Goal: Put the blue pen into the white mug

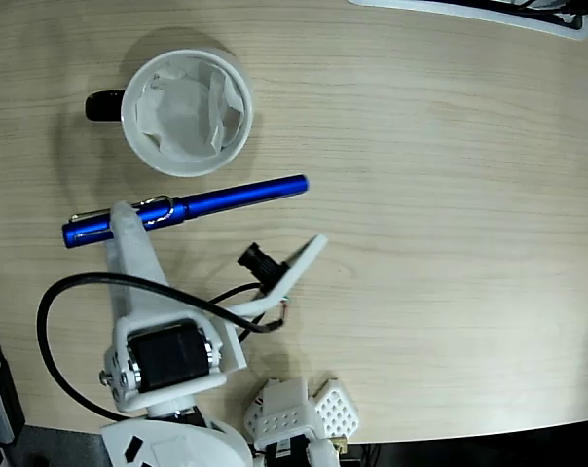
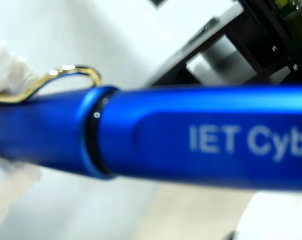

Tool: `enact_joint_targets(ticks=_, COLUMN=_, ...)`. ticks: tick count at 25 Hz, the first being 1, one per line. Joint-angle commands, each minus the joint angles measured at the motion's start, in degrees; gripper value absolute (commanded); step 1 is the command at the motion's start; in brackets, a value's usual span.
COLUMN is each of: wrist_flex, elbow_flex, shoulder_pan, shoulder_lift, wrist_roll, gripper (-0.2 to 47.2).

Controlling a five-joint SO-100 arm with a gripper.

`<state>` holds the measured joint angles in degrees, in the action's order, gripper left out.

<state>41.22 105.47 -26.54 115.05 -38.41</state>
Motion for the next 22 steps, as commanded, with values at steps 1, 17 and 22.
enact_joint_targets(ticks=1, wrist_flex=-3.7, elbow_flex=1.1, shoulder_pan=-1.8, shoulder_lift=4.3, wrist_roll=-7.6, gripper=0.0)
enact_joint_targets(ticks=17, wrist_flex=-32.9, elbow_flex=12.7, shoulder_pan=-4.4, shoulder_lift=4.6, wrist_roll=-19.7, gripper=-0.1)
enact_joint_targets(ticks=22, wrist_flex=-35.1, elbow_flex=15.9, shoulder_pan=-3.9, shoulder_lift=3.0, wrist_roll=-22.5, gripper=-0.1)
